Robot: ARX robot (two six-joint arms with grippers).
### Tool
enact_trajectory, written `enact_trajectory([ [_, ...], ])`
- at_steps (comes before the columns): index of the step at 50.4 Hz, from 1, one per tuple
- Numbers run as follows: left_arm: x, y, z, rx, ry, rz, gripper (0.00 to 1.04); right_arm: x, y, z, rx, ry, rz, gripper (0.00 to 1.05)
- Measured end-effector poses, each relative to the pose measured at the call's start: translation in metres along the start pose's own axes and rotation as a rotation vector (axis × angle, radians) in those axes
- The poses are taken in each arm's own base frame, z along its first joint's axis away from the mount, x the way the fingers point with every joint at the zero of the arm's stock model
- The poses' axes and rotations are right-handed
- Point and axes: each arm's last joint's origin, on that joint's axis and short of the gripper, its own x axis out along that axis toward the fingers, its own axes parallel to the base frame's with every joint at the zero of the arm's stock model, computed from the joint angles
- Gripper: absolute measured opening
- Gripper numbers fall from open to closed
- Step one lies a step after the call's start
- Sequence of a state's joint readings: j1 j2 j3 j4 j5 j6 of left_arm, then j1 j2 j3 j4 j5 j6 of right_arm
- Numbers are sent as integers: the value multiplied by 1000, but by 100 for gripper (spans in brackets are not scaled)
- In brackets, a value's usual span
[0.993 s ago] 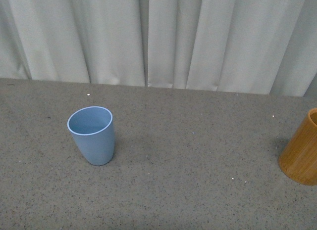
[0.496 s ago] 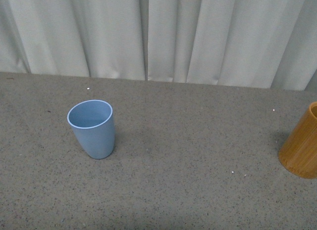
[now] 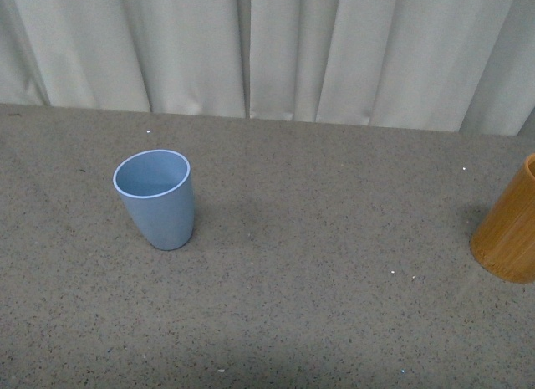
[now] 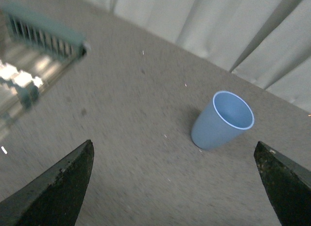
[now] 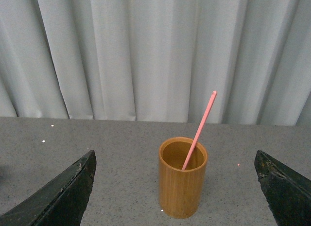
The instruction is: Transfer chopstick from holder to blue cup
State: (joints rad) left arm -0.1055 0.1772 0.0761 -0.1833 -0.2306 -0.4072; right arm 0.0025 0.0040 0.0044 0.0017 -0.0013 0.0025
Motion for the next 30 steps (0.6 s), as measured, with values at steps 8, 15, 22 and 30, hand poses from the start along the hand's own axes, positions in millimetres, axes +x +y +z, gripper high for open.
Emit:
enact_trajectory([
  [8, 15, -19, 6, -250, -5, -16, 98, 0, 0, 0, 0, 0, 0, 95],
  [15, 38, -40, 20, -297, -2, -42, 98, 0, 0, 0, 0, 0, 0, 95],
  [22, 72, -52, 23, -284, 65, -17, 98, 0, 0, 0, 0, 0, 0, 95],
  [30, 96, -52, 18, -251, 132, 54, 98, 0, 0, 0, 0, 0, 0, 95],
])
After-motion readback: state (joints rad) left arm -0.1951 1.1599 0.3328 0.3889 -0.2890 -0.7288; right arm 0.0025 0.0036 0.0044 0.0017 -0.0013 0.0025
